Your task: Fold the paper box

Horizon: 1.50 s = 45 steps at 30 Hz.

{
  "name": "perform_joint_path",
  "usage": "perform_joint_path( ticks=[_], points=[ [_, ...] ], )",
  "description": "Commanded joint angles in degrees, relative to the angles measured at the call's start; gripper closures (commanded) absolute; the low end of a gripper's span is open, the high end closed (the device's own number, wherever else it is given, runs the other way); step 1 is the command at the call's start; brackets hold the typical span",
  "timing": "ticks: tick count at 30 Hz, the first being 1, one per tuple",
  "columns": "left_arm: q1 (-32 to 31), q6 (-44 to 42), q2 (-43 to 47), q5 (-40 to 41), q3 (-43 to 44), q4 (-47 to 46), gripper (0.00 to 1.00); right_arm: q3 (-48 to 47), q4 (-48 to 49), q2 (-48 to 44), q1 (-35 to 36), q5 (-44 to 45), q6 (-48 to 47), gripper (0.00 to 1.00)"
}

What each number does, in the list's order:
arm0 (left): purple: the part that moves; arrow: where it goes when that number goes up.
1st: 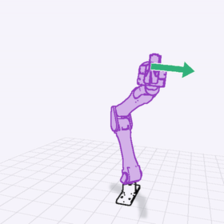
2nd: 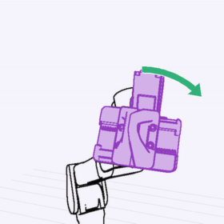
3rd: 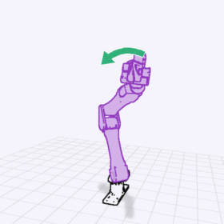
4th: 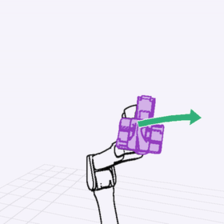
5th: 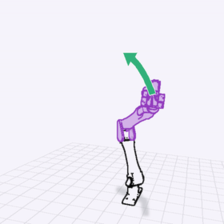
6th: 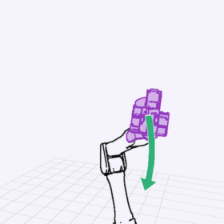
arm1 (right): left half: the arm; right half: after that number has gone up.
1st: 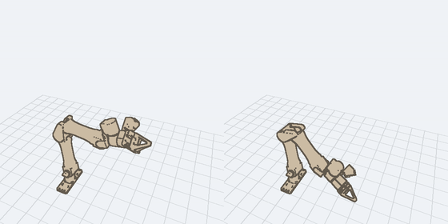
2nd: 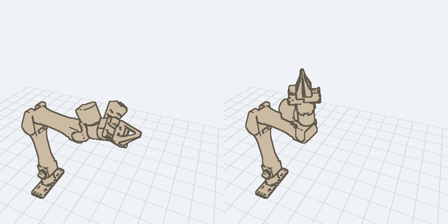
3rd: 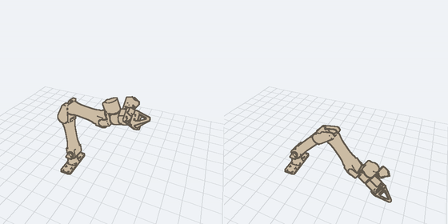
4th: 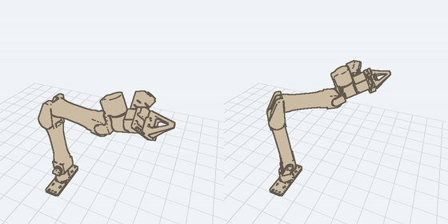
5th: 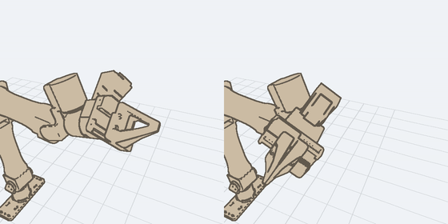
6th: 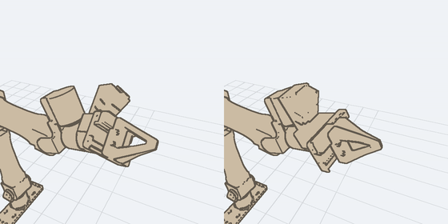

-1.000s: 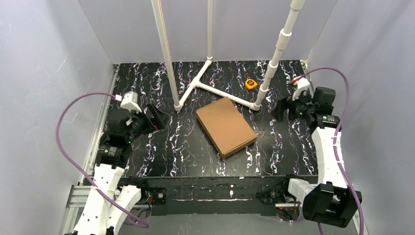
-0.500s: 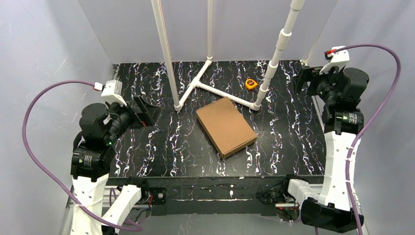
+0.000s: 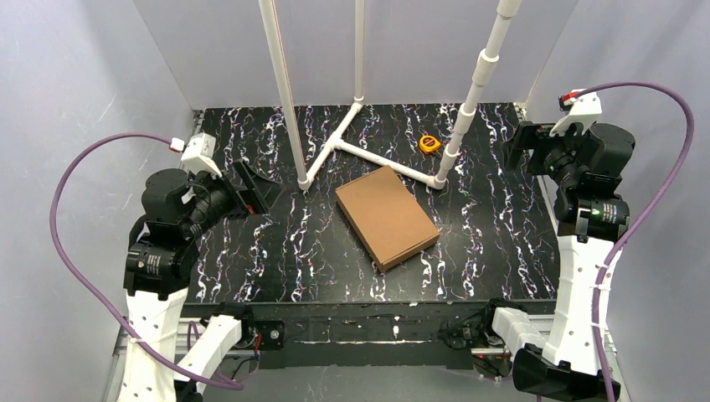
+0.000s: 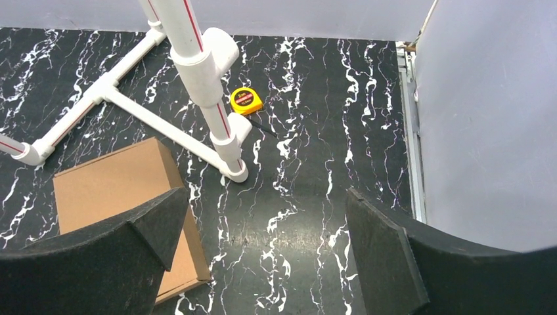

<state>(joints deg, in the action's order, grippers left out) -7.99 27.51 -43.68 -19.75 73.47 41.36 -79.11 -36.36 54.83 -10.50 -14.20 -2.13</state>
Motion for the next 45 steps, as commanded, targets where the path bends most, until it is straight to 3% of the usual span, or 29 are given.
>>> perform_joint_path(
  ticks=[1, 18, 45],
  points=[
    [0.3, 0.2, 0.1, -2.3, 2.6, 0.7, 0.02, -1.6, 0.2, -0.6, -0.9, -1.9, 0.3, 0.02],
    [-0.2, 2.5, 1.5, -4.8, -1.7, -0.8, 0.02, 0.2, 0.7, 1.4, -4.6, -9.4, 4.8, 0.02],
    [-1.6, -4.7, 1.7, 1.1, -0.2, 3.3, 0.02, 2.0, 2.9, 1.1, -10.3, -14.9, 7.1, 0.02]
  ],
)
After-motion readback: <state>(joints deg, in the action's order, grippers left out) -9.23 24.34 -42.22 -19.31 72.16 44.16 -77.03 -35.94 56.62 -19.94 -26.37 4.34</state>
